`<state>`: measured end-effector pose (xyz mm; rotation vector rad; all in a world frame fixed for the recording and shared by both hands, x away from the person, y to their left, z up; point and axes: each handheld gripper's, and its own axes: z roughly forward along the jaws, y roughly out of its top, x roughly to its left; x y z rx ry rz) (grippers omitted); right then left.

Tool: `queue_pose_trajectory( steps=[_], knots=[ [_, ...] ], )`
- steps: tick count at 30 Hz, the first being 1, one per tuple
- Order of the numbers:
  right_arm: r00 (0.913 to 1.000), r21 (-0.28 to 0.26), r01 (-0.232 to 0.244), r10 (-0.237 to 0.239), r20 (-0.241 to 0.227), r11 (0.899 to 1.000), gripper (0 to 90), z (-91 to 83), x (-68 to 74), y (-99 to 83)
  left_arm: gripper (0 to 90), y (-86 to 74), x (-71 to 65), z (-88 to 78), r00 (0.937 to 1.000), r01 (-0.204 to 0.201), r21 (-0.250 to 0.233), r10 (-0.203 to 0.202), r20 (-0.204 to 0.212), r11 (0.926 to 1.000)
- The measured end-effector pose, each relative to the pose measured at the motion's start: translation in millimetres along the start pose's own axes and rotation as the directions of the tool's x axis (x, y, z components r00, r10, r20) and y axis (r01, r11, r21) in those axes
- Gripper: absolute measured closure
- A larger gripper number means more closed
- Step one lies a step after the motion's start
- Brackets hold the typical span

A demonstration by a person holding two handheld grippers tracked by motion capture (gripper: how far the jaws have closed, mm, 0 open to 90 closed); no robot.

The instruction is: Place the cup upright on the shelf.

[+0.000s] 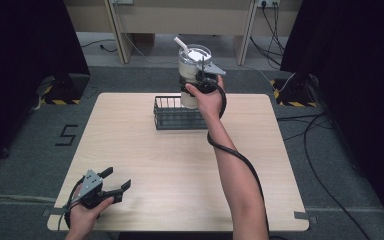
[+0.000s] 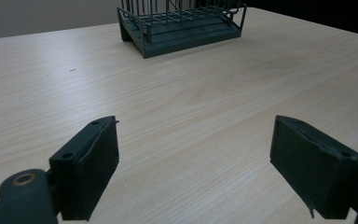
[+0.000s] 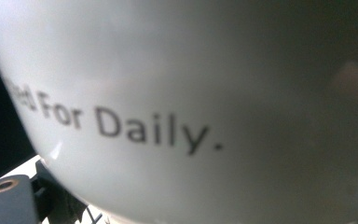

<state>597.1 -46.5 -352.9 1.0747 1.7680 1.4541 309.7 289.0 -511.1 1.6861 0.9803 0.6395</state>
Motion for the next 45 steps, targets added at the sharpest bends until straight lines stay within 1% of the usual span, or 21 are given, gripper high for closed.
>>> queue_pose_trajectory(
  steps=[5,13,19,21,30,45],
  knots=[
    [0.9999,0.003,-0.011,0.011,0.000,1.000,9.7,4.2,-0.1,0.1,14.9,0.1,-0.1,-0.1,1.0000,0.000,0.000,0.000,0.001,1.0000],
    [0.9999,0.012,-0.015,0.014,0.003,1.000,9.7,12.1,0.8,-2.7,14.9,0.3,-0.4,0.0,1.0000,0.000,-0.002,0.000,0.005,1.0000],
    [0.9999,0.016,-0.013,0.013,-0.001,1.000,9.7,17.4,3.7,-4.8,14.9,0.5,-0.9,-0.4,1.0000,0.001,-0.004,-0.001,0.006,1.0000],
    [0.9998,0.016,-0.021,0.021,-0.002,1.000,9.7,20.4,4.8,-5.5,15.0,0.5,-0.8,-1.0,1.0000,0.001,-0.005,-0.001,0.006,1.0000],
    [0.9997,0.021,-0.024,0.025,-0.007,0.999,9.7,26.2,7.7,-8.6,15.0,0.6,-0.7,-1.2,1.0000,-0.001,-0.006,0.001,0.005,1.0000],
    [0.9995,0.049,-0.031,0.031,-0.010,0.998,9.7,33.3,9.0,-20.6,15.0,0.7,-0.2,-1.1,1.0000,-0.002,-0.004,0.002,0.006,1.0000]
  ],
)
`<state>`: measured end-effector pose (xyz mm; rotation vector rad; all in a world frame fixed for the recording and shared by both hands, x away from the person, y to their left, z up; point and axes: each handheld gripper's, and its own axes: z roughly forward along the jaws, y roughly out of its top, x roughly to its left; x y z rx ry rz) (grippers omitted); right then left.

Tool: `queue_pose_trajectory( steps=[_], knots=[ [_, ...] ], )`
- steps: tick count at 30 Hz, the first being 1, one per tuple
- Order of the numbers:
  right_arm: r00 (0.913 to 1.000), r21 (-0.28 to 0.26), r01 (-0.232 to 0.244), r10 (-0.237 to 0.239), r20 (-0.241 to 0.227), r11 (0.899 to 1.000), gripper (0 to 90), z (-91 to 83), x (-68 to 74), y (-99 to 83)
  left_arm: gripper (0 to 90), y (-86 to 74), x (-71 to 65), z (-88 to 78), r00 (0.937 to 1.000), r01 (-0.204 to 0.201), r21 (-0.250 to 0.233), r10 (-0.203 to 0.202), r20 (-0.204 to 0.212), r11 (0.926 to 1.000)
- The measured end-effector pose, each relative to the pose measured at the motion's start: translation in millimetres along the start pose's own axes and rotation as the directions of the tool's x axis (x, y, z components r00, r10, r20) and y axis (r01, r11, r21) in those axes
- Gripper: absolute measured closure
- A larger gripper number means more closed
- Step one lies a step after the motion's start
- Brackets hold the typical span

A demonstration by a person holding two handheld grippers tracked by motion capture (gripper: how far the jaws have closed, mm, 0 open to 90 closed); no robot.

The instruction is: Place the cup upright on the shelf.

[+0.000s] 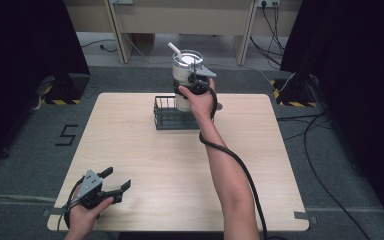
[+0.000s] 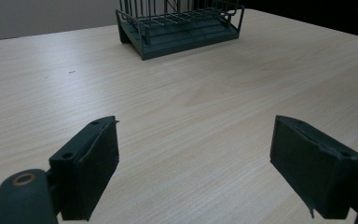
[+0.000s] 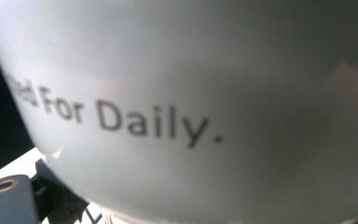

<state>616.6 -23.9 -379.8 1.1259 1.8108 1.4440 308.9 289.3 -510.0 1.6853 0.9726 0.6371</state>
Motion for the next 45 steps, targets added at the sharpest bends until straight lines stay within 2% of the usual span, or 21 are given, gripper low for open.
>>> queue_pose_trajectory(
  steps=[9,45],
  knots=[
    [0.9999,0.022,-0.010,0.010,0.002,1.000,9.7,7.0,0.9,-11.9,14.9,0.0,0.5,-0.4,1.0000,0.000,-0.001,0.000,-0.001,1.0000],
    [0.9997,0.051,-0.022,0.021,0.015,0.998,9.6,15.5,-1.2,-29.4,14.9,0.5,-0.1,-0.3,1.0000,-0.001,-0.006,0.001,0.005,1.0000]
  ],
)
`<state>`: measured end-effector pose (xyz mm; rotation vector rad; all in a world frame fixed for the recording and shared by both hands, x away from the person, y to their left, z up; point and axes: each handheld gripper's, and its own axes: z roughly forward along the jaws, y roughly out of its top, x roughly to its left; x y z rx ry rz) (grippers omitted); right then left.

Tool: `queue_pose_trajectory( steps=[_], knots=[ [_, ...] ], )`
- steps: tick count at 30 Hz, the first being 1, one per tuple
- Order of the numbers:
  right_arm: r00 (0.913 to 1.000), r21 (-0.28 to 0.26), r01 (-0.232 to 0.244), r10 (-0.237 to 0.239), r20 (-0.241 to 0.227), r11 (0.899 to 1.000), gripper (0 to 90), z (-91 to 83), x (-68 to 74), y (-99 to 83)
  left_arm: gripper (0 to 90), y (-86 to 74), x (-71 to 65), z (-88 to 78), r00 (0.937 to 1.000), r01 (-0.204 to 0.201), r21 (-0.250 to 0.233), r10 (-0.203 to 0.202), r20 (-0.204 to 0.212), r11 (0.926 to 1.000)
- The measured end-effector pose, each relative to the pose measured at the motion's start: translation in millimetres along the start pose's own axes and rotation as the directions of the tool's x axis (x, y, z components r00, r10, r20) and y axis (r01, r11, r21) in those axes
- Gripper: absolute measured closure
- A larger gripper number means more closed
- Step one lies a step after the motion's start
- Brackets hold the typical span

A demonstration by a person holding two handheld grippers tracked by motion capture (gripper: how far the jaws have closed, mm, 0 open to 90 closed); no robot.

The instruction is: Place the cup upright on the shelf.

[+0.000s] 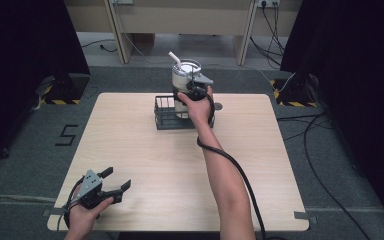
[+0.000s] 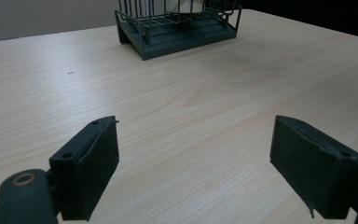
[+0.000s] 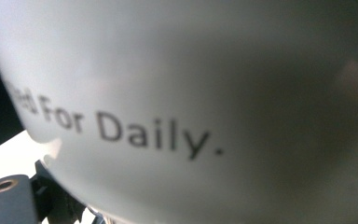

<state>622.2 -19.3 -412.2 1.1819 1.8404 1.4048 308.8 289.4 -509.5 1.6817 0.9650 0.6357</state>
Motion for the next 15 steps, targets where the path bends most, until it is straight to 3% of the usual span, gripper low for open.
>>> queue_pose_trajectory(
  steps=[15],
  knots=[
    [0.9999,-0.029,0.009,-0.010,-0.007,1.000,9.1,-2.3,-1.3,-8.7,15.0,0.2,-0.2,-0.5,1.0000,-0.003,0.000,0.003,-0.002,1.0000]
  ],
)
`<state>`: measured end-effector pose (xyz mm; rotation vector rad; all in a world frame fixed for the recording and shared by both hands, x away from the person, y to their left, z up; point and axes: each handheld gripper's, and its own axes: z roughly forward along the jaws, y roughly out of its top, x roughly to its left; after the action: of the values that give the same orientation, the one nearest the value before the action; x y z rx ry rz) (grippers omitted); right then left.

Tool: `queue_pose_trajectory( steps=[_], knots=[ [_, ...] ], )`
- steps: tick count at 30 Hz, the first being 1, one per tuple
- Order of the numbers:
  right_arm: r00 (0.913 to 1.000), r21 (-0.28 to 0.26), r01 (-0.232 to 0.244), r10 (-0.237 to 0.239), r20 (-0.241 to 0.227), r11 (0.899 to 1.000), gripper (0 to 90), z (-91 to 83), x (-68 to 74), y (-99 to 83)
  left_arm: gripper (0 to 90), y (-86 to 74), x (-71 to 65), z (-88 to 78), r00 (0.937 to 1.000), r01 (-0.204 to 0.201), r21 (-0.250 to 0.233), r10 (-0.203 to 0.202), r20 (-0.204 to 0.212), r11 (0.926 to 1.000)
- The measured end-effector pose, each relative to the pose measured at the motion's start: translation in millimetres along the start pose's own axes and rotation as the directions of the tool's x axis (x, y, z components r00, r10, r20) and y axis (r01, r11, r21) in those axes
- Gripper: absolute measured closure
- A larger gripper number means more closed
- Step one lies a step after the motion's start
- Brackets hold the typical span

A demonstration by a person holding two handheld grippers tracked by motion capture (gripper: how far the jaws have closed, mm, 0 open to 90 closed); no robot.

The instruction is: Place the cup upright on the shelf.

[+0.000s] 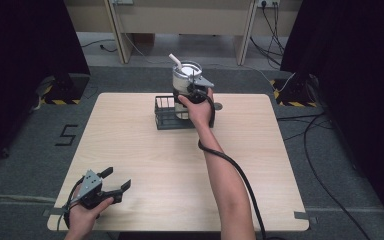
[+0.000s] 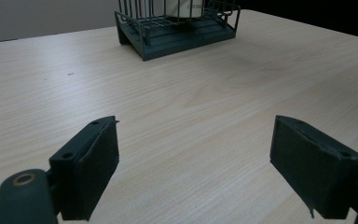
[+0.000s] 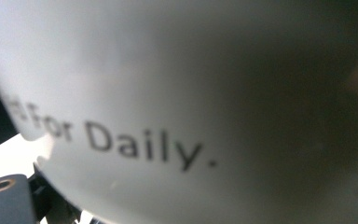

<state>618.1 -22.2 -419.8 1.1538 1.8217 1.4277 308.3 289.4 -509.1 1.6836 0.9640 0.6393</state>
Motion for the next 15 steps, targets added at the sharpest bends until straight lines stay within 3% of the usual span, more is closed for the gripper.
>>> queue_pose_trajectory(
  steps=[7,15],
  knots=[
    [0.9998,-0.009,-0.016,0.016,0.008,1.000,8.5,-1.9,1.2,-3.4,15.0,0.0,-0.4,-0.1,1.0000,-0.001,0.002,0.001,0.000,1.0000],
    [1.0000,-0.007,0.010,-0.010,0.002,1.000,6.5,0.8,8.9,-7.1,15.0,0.0,0.2,0.3,1.0000,-0.001,0.001,0.001,0.000,1.0000]
  ],
)
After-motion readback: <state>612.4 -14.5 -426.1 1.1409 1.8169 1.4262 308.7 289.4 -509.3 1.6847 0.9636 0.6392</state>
